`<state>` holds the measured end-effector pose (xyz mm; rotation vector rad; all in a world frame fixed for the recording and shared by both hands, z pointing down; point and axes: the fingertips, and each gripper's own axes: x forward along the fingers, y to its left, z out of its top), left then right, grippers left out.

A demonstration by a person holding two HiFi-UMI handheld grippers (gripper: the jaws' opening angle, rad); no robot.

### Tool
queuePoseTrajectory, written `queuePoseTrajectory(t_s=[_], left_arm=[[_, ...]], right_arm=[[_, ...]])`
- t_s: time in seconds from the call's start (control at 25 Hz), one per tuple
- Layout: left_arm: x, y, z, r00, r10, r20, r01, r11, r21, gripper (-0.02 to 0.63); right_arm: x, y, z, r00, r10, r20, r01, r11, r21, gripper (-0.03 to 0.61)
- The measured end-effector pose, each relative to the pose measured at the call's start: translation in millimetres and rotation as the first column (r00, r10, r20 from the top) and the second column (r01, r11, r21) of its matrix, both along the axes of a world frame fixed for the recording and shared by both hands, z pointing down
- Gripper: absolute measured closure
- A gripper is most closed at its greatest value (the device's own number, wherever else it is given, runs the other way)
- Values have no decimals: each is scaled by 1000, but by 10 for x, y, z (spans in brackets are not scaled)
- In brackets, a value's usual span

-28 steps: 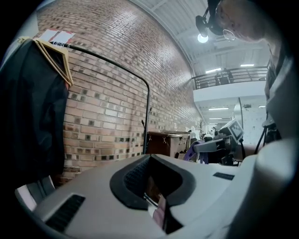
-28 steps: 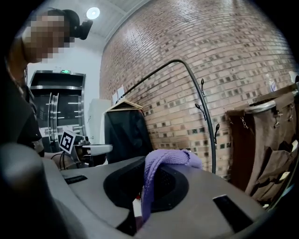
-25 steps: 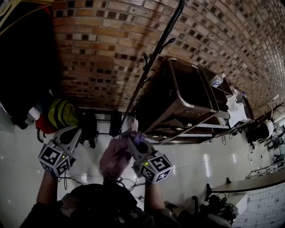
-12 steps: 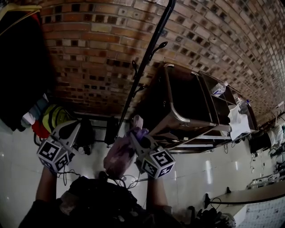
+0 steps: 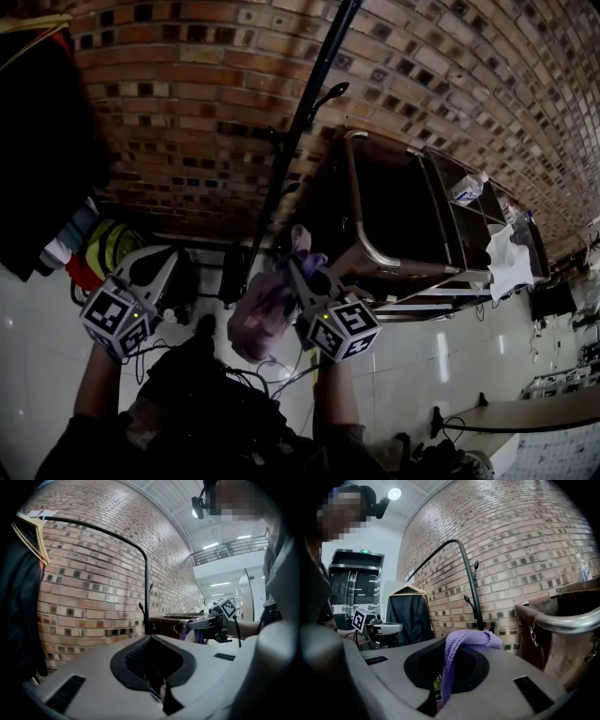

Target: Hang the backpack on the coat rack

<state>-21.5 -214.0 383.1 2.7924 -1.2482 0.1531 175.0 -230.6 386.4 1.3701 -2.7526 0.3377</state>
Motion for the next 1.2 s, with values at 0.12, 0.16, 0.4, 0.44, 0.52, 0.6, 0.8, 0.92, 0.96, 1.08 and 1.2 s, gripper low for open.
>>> queuePoseTrajectory(t_s=[0.12,0.16,0.4,0.44,0.52,0.6,0.8,0.92,0.96,1.08,1.2], left_arm=[[39,-241,118,1000,19,1,-19,1000,-11,574],[56,-327,156,1000,27,0,-27,999,-17,574],[161,-888,264,997,72,-10,-72,995,-66,574],[165,-988,265,997,74,-16,-75,995,-69,574],[162,-1207,266,997,75,-34,-78,994,-71,574],[161,-1426,275,996,80,-43,-83,994,-68,574],[162,-1898,317,994,100,-54,-103,993,-60,574],[197,-2116,368,992,104,-67,-109,991,-73,574],[207,-2175,380,992,108,-68,-113,991,-78,574],[215,-2318,398,991,114,-63,-120,989,-91,574],[196,-2412,436,991,118,-59,-123,987,-99,574]], right_arm=[[106,-244,17,998,48,35,-48,999,-10,569],[137,-329,17,997,59,42,-58,998,-16,569],[149,-886,-7,998,63,26,-62,997,-35,568],[138,-972,-4,998,61,16,-60,997,-37,569],[122,-1145,10,998,57,-8,-57,998,-40,569],[122,-1317,29,998,53,-32,-54,997,-46,568],[118,-1744,67,996,58,-64,-61,997,-50,568],[92,-1965,77,994,54,-93,-57,998,-34,569],[80,-2031,80,994,51,-101,-55,998,-34,569],[39,-2196,96,992,42,-115,-47,998,-39,569],[-67,-2306,136,990,3,-139,-9,999,-41,569]])
